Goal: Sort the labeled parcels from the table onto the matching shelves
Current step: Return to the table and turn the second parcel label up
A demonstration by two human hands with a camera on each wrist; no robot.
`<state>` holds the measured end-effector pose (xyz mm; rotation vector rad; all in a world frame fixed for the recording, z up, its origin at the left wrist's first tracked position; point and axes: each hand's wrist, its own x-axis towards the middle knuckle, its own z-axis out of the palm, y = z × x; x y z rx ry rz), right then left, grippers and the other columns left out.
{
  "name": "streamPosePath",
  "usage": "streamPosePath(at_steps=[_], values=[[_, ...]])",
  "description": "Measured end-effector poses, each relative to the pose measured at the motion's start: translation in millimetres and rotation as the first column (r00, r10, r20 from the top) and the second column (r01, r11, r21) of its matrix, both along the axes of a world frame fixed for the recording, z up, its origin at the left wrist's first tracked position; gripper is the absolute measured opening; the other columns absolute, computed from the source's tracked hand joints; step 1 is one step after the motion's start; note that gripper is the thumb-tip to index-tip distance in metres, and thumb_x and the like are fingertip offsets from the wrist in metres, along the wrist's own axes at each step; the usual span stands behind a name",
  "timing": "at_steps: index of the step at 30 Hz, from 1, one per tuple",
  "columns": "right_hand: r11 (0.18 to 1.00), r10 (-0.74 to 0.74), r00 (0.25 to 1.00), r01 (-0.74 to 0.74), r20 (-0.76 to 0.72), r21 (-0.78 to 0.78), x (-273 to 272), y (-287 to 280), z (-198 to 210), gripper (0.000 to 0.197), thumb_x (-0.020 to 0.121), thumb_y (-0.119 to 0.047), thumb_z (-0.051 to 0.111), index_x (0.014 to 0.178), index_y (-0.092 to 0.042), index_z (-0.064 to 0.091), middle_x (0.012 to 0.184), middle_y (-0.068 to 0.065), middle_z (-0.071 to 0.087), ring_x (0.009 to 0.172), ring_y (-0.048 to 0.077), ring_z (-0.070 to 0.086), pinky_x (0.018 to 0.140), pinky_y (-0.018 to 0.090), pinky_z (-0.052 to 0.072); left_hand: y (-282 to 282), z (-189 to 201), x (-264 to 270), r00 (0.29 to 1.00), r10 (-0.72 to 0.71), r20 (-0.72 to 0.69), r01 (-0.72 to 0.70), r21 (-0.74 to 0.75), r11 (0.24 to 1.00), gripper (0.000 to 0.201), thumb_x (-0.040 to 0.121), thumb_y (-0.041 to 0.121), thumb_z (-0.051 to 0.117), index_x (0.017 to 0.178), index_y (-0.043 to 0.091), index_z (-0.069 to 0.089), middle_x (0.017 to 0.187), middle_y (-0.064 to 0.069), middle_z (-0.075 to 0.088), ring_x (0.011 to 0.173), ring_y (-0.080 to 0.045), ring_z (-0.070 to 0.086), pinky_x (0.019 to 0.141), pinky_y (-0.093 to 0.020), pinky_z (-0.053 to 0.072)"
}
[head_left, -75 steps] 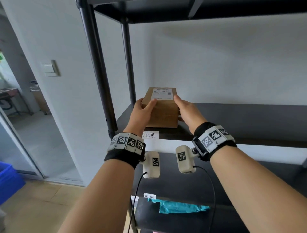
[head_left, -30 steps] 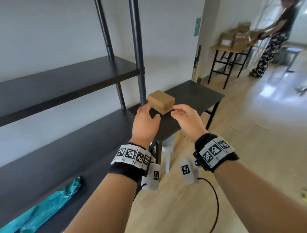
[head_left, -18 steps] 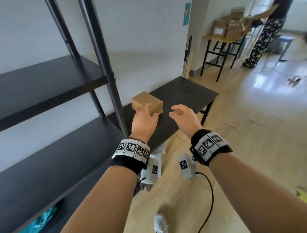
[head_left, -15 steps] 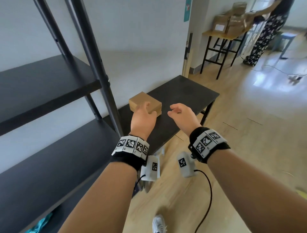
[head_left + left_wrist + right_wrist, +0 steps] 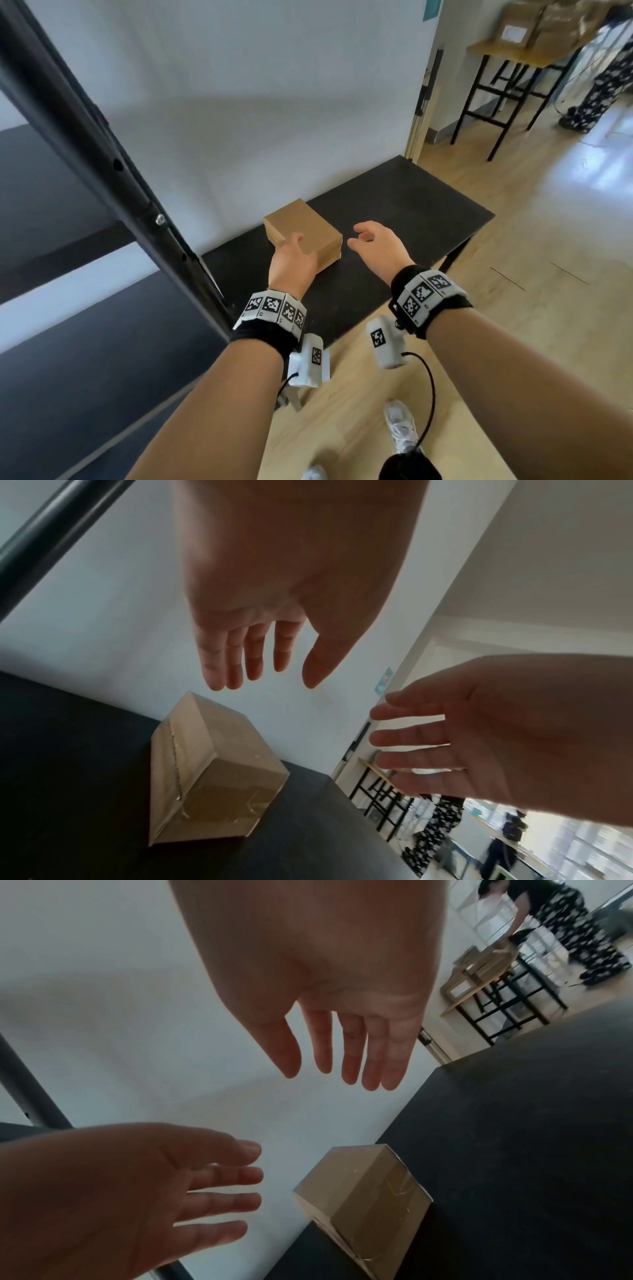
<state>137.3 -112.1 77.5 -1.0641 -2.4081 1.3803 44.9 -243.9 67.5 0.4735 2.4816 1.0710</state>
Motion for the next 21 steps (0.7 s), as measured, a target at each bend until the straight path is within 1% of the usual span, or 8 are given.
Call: streamPosePath(at_steps=[4,8,10,13,14,17,19,21], values=[[0.991,0.134,0.988,-0.132,0.076,-0.031,-32,39,-18,0.052,0.096,-0.025,0.058,0.146,-0.018,0.046,0.143,0.007,0.054,0.127,0.022,0.053,0.096,0.028,0.040,20,-21,-13,0.992,0.117,0.052,-0.114,-0.065,0.991,0.054,0.096,0.016,0.048,0.149,0.016,0.041,0.147,-0.013,0.045,0.128,-0.029,0.052,0.105,-0.039,0.046],[0.954,0.299,0.944,-0.292,0.141,-0.066,-61,74,-34,0.056,0.097,-0.027,0.056,0.150,-0.018,0.041,0.149,0.006,0.048,0.126,0.022,0.054,0.091,0.025,0.037,43,-38,-21,0.969,0.234,0.074,-0.224,-0.116,0.968,0.039,0.098,0.015,0.051,0.136,0.013,0.053,0.134,-0.014,0.056,0.113,-0.028,0.060,0.093,-0.037,0.051],[0.928,0.373,0.912,-0.365,0.170,-0.076,-75,90,-42,0.058,0.097,-0.027,0.055,0.151,-0.018,0.039,0.151,0.006,0.046,0.128,0.022,0.053,0.093,0.026,0.037,54,-45,-24,0.951,0.291,0.104,-0.276,-0.138,0.951,0.041,0.101,0.018,0.049,0.141,0.011,0.049,0.140,-0.014,0.053,0.120,-0.030,0.058,0.088,-0.031,0.046],[0.887,0.461,0.859,-0.456,0.221,-0.078,-93,106,-57,0.062,0.095,-0.029,0.056,0.153,-0.018,0.035,0.151,0.007,0.045,0.133,0.023,0.049,0.099,0.030,0.038,69,-53,-23,0.918,0.368,0.150,-0.347,-0.150,0.926,0.047,0.104,0.019,0.045,0.149,0.007,0.039,0.149,-0.013,0.048,0.130,-0.030,0.052,0.098,-0.033,0.043],[0.870,0.490,0.839,-0.485,0.236,-0.084,-97,108,-61,0.063,0.095,-0.029,0.056,0.153,-0.017,0.034,0.151,0.007,0.046,0.134,0.024,0.048,0.100,0.031,0.038,72,-56,-23,0.906,0.388,0.171,-0.365,-0.151,0.919,0.047,0.104,0.020,0.044,0.150,0.007,0.038,0.149,-0.013,0.048,0.130,-0.030,0.052,0.099,-0.032,0.043],[0.817,0.571,0.783,-0.570,0.247,-0.084,-107,109,-71,0.054,0.094,-0.025,0.057,0.146,-0.014,0.044,0.142,0.007,0.054,0.128,0.026,0.052,0.095,0.030,0.040,80,-68,-22,0.866,0.446,0.227,-0.426,-0.130,0.895,0.044,0.104,0.023,0.044,0.146,0.010,0.041,0.140,-0.011,0.054,0.118,-0.027,0.056,0.089,-0.029,0.041],[0.801,0.593,0.769,-0.594,0.238,-0.077,-111,108,-77,0.044,0.093,-0.024,0.058,0.136,-0.015,0.053,0.131,0.007,0.060,0.121,0.026,0.057,0.090,0.031,0.043,83,-74,-20,0.847,0.468,0.254,-0.459,-0.097,0.883,0.038,0.104,0.026,0.044,0.140,0.013,0.047,0.132,-0.009,0.059,0.106,-0.021,0.056,0.087,-0.030,0.042],[0.803,0.591,0.772,-0.592,0.236,-0.074,-113,108,-81,0.043,0.091,-0.026,0.059,0.132,-0.015,0.053,0.129,0.006,0.059,0.117,0.026,0.058,0.087,0.032,0.044,86,-77,-17,0.823,0.502,0.265,-0.505,-0.059,0.861,0.036,0.103,0.026,0.044,0.136,0.013,0.051,0.128,-0.008,0.061,0.106,-0.019,0.057,0.087,-0.030,0.042]])
